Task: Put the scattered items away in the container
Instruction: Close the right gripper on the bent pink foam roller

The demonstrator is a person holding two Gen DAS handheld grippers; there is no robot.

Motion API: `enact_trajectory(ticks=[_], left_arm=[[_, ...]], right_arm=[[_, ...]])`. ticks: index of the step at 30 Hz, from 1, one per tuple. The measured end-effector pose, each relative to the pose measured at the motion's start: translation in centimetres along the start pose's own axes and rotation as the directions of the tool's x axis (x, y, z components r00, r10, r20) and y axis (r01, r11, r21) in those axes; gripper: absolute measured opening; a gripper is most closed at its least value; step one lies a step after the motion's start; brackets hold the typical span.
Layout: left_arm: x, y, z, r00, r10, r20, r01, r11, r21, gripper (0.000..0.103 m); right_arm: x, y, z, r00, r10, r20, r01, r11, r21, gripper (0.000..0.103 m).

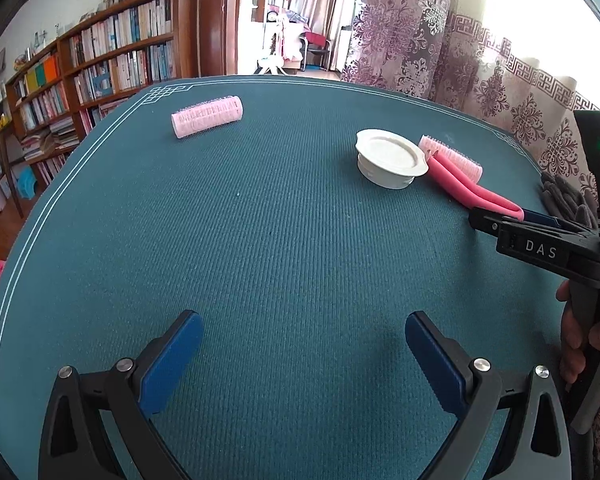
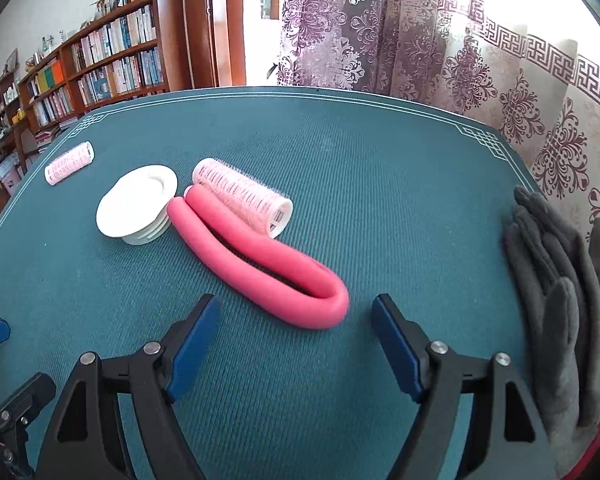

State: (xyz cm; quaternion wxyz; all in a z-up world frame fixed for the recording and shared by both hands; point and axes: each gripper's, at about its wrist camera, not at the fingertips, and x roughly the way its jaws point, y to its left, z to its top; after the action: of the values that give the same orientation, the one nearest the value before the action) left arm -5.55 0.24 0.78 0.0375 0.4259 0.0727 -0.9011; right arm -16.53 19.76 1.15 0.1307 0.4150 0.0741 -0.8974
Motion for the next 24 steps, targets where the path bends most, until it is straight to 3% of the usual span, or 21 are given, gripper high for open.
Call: enact_trajectory(ticks=[6,8,11,17,24], left_arm=[[0.1,-0.2,0.0,1.000,0.009,0.003,-0.009,1.000,0.009,0.102],[0.1,-0.2,0.0,1.000,0.008,0.003,-0.008,1.000,0.008,0.102],[0.1,-0.2,0.1,1.000,0.007,0.003,-0.007,1.000,0.007,0.102],[0.1,-0.2,0.2,1.000,0.000,0.004,0.000,1.000,0.001,0.102],[0.7,-0.1,1.6,0.999,-0.021,-0.027,0.021,0.999,-0.035,0.102]], right_arm=[[0.8,1.2,1.0,0.999,0.048,0.001,-0.048,0.997,-0.053,0.080],[0.3,1.8,0.7,0.997,0.072,0.010,-0.071,0.995,-0.077,0.060],[-0.5,2.6,0.0,0.996,0.091,0.013,-0.090,0.991,-0.099,0.042],[-2.4,3.1,-2.5,0.995,0.102,0.016,-0.100,0.992,-0.074,0.039],[-5.1,2.7,-6.0,0.999,0.051,0.003,-0.051,0.999,0.007,0.039]])
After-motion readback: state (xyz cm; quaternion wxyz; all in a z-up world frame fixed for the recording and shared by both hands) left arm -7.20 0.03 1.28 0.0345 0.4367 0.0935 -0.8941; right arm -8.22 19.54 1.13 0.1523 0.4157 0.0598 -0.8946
